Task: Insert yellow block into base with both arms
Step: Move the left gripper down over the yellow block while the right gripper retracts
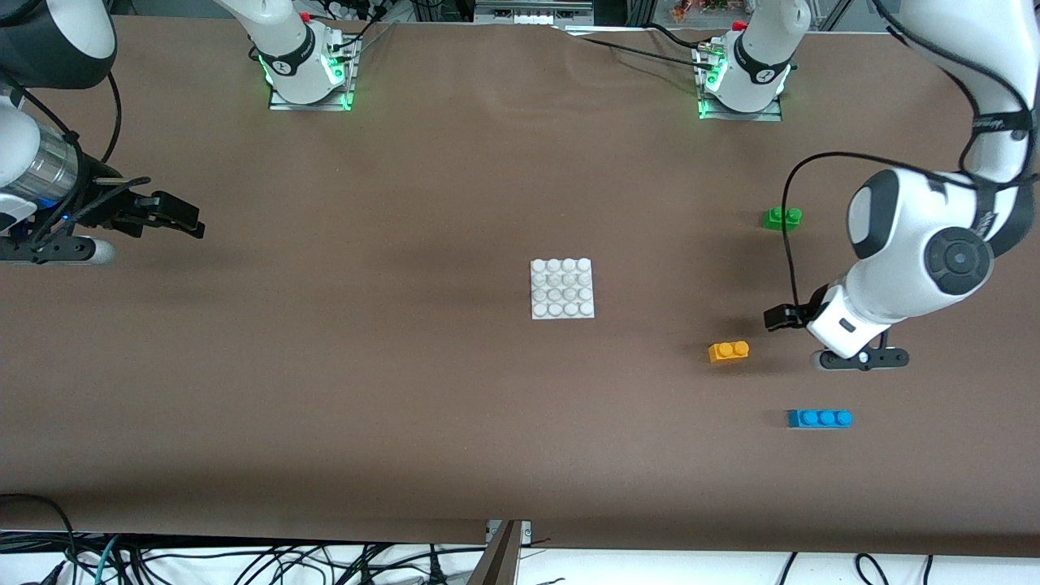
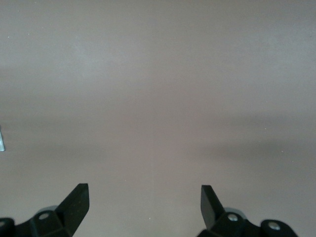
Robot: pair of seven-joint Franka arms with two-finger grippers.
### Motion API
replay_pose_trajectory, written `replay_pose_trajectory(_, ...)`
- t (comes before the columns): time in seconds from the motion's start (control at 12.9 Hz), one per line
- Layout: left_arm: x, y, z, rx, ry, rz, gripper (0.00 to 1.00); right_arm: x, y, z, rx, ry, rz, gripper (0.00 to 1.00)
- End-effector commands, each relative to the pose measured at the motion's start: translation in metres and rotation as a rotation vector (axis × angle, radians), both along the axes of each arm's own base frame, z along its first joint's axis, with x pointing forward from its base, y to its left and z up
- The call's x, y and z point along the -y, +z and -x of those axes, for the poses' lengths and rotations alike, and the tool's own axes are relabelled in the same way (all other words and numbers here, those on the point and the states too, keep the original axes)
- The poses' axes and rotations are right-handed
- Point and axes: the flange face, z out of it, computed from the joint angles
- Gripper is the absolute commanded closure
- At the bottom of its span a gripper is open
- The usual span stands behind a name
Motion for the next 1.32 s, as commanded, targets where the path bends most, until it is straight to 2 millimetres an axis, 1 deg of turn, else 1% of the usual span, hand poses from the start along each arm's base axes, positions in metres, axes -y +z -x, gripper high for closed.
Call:
replay_pose_trajectory(0.0,0.024,-0.037,0.009,0.032,-0.035,0.011,0.00,0.011,0.001,0.002,0.004,-0.004,0.001,0.00)
replay_pose_trajectory(0.08,0.024,-0.052,0.008,0.036,-0.058,-0.013,0.00,0.013,0.004,0.004,0.001,-0.002,0.002,0.00)
replay_pose_trajectory(0.15,0.034,-0.067,0.006,0.052,-0.101,-0.042,0.00,0.020,0.005,0.007,-0.011,-0.011,0.004,0.00)
replay_pose_trajectory(0.23,0.043,-0.076,0.007,0.047,-0.097,-0.043,0.00,0.019,0.005,0.007,-0.013,-0.009,0.005,0.00)
replay_pose_trajectory(0.31,0.047,-0.079,0.007,0.047,-0.065,-0.042,0.00,0.016,0.008,0.006,-0.004,-0.003,0.005,0.00)
replay_pose_trajectory(0.39,0.059,-0.087,0.008,0.051,-0.051,-0.039,0.00,0.012,0.009,0.004,0.004,0.001,0.004,0.00)
replay_pose_trajectory(0.46,0.065,-0.097,0.008,0.063,-0.052,-0.036,0.00,0.011,0.009,0.003,0.009,0.000,0.004,0.00)
replay_pose_trajectory(0.54,0.065,-0.104,0.006,0.080,-0.051,-0.029,0.00,0.008,0.011,0.002,0.021,0.003,0.004,0.00)
replay_pose_trajectory(0.77,0.063,-0.104,0.004,0.089,-0.058,-0.029,0.00,0.006,0.013,-0.004,0.059,0.008,0.004,0.00)
replay_pose_trajectory(0.93,0.061,-0.112,0.004,0.085,-0.055,-0.029,0.00,0.006,0.010,-0.004,0.053,0.008,0.004,0.00)
replay_pose_trajectory(1.08,0.058,-0.113,0.004,0.083,-0.045,-0.029,0.00,0.005,0.001,-0.007,0.041,0.009,0.006,0.00)
replay_pose_trajectory(1.24,0.057,-0.114,0.004,0.083,-0.040,-0.028,0.00,0.003,0.001,-0.008,0.041,0.012,0.006,0.00)
